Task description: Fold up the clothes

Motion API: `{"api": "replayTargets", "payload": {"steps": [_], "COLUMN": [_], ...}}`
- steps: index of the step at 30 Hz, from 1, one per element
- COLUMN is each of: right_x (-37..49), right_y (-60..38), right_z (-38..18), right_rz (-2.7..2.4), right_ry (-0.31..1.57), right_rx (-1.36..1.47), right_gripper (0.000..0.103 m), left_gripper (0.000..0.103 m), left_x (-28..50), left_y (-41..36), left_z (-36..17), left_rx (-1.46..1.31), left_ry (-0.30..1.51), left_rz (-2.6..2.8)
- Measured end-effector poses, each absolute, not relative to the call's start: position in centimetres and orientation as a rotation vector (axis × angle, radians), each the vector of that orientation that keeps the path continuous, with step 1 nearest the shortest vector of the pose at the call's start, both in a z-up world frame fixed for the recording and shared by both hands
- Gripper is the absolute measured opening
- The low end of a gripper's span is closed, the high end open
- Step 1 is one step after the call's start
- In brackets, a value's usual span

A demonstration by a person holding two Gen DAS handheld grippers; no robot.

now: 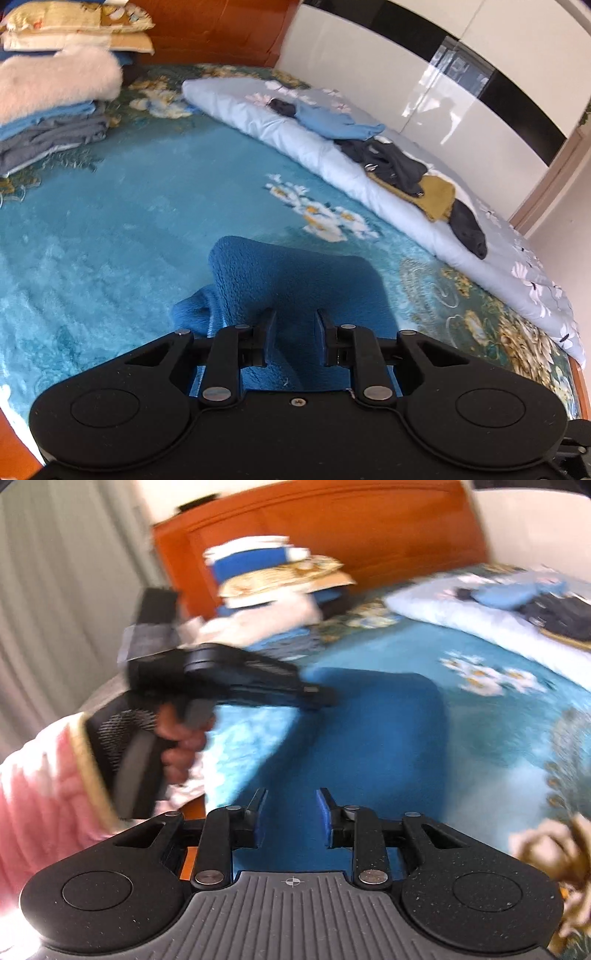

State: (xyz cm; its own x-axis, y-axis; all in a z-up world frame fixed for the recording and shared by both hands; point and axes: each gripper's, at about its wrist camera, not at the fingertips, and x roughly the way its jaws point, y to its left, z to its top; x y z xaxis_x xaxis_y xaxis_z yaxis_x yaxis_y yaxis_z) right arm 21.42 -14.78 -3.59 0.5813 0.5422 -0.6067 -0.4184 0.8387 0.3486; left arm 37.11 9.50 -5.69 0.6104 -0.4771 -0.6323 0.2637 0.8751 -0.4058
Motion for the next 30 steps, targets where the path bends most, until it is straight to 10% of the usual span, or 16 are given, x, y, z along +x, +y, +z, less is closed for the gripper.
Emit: {"api": "replayTargets", "payload": {"steps": [30], "right_x": [21.1], "right_y": [-11.7], "right_z": [-5.8], "right_rz": [0.721], "right_ry": [0.797], "right_rx": [0.155], "right_gripper": [0.018], "left_gripper": [0.025], "left_x": [33.2], "left_y": [9.0], "left_z": [-5.0], "left_rx": [-0.282], "left_ry": [0.739], "left_rz": [-0.504]}}
